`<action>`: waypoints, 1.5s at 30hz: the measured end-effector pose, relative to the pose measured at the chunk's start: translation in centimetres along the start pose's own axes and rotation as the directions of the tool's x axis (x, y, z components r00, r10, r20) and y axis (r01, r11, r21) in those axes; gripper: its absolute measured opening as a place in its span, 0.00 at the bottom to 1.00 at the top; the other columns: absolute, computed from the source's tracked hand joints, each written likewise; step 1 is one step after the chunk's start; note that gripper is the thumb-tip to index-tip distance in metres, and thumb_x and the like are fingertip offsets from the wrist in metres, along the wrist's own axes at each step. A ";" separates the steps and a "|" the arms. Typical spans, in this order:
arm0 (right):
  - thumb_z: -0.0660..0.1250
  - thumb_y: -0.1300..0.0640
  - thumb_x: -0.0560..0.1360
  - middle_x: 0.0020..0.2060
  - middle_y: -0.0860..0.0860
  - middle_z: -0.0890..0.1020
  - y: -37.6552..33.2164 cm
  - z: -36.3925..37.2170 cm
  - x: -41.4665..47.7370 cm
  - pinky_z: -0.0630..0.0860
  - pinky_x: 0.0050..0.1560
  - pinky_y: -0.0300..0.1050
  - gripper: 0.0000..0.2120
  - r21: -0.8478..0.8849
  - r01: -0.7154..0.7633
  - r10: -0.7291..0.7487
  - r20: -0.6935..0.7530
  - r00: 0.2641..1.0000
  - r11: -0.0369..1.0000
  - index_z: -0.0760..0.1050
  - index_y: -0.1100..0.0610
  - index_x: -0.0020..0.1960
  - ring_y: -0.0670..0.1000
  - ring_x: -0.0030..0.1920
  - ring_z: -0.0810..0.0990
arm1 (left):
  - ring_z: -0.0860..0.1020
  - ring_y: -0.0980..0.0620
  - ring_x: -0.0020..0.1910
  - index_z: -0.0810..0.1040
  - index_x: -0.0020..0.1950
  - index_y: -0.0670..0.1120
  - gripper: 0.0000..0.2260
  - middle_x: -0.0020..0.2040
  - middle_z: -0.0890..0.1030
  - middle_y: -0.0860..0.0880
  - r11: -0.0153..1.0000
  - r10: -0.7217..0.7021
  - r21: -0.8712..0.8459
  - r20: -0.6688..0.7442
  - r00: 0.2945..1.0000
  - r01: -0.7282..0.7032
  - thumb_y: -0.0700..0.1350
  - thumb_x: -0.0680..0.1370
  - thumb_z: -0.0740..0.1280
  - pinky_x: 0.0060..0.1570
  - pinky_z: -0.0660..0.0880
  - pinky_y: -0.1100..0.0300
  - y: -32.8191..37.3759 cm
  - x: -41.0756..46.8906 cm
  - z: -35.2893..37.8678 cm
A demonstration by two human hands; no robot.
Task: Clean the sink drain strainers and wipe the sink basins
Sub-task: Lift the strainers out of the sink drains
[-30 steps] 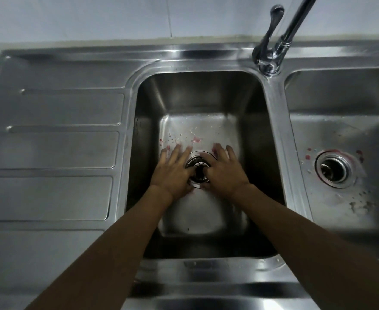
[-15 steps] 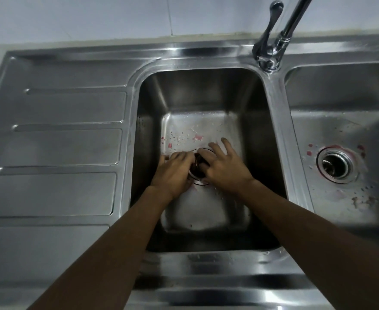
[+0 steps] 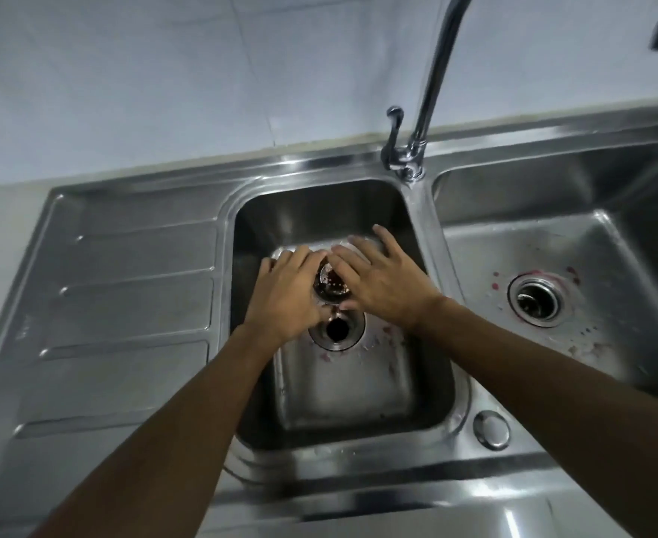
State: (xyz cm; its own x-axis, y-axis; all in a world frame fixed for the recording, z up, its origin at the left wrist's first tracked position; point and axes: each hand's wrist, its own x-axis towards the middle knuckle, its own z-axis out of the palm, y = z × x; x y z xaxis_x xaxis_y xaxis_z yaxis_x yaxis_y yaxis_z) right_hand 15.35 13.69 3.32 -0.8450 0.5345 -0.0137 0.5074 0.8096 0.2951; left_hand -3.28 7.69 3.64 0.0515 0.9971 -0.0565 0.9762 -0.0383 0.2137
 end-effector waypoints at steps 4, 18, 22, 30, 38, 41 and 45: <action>0.61 0.32 0.77 0.75 0.55 0.71 3.9 -4.2 -2.3 0.59 0.75 0.69 0.41 0.032 -0.107 0.108 -0.018 0.994 0.994 0.62 0.59 0.79 0.60 0.76 0.67 | 0.72 0.48 0.67 0.69 0.77 0.52 0.40 0.66 0.74 0.52 0.993 0.113 0.022 -0.029 0.993 -0.112 0.68 0.69 0.73 0.69 0.62 0.47 3.4 1.6 -4.6; 0.56 0.27 0.72 0.63 0.55 0.80 16.0 1.5 -22.6 0.60 0.73 0.65 0.43 0.128 -0.427 0.397 0.208 0.894 0.895 0.66 0.55 0.75 0.61 0.66 0.74 | 0.67 0.50 0.73 0.73 0.73 0.56 0.39 0.74 0.68 0.52 0.916 0.400 -0.011 0.035 0.916 -0.400 0.69 0.65 0.74 0.69 0.57 0.48 25.0 8.8 1.7; 0.58 0.27 0.74 0.66 0.53 0.78 16.3 6.1 -25.9 0.60 0.74 0.63 0.41 0.154 -0.430 0.370 0.311 0.876 0.889 0.63 0.53 0.76 0.60 0.67 0.73 | 0.66 0.49 0.73 0.73 0.73 0.57 0.40 0.75 0.67 0.51 0.923 0.381 -0.008 0.156 0.911 -0.384 0.73 0.65 0.70 0.67 0.57 0.50 27.9 9.5 6.6; 0.61 0.37 0.79 0.73 0.58 0.72 17.4 11.3 -24.4 0.55 0.75 0.67 0.37 0.262 -0.332 0.181 0.470 0.864 0.906 0.59 0.57 0.79 0.63 0.74 0.67 | 0.64 0.47 0.75 0.72 0.73 0.56 0.40 0.78 0.63 0.50 0.972 0.208 0.037 0.336 0.919 -0.234 0.68 0.65 0.77 0.70 0.60 0.48 29.8 10.9 12.2; 0.61 0.36 0.78 0.72 0.60 0.72 17.8 14.5 -22.4 0.60 0.74 0.67 0.39 0.342 -0.276 0.079 0.491 0.868 0.898 0.56 0.58 0.79 0.64 0.72 0.69 | 0.64 0.45 0.76 0.64 0.79 0.52 0.46 0.78 0.62 0.48 0.984 0.083 0.107 0.423 0.902 -0.140 0.69 0.68 0.75 0.72 0.59 0.47 29.3 11.9 14.0; 0.61 0.30 0.76 0.72 0.58 0.71 18.1 15.2 -22.2 0.60 0.74 0.67 0.42 0.374 -0.231 0.047 0.442 0.896 0.898 0.58 0.57 0.78 0.63 0.71 0.69 | 0.61 0.44 0.77 0.61 0.80 0.52 0.50 0.79 0.60 0.48 0.992 0.071 0.060 0.448 0.891 -0.109 0.70 0.65 0.76 0.74 0.58 0.45 28.7 12.1 14.4; 0.55 0.19 0.67 0.75 0.57 0.67 21.7 15.8 -23.5 0.58 0.73 0.67 0.51 0.320 -0.213 0.071 0.401 0.913 0.923 0.62 0.54 0.77 0.62 0.73 0.66 | 0.51 0.49 0.81 0.57 0.81 0.58 0.55 0.81 0.53 0.52 0.993 0.073 -0.118 0.475 0.877 -0.019 0.72 0.59 0.78 0.76 0.54 0.46 27.9 13.3 14.2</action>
State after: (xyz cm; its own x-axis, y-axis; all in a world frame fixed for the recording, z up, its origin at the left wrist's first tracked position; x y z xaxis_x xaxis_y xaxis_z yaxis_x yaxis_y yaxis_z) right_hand 48.83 22.53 -5.06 -0.6678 0.6432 -0.3746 0.7021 0.7114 -0.0302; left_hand 27.67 18.91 -5.03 0.2164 0.8402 -0.4972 0.9434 -0.0488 0.3280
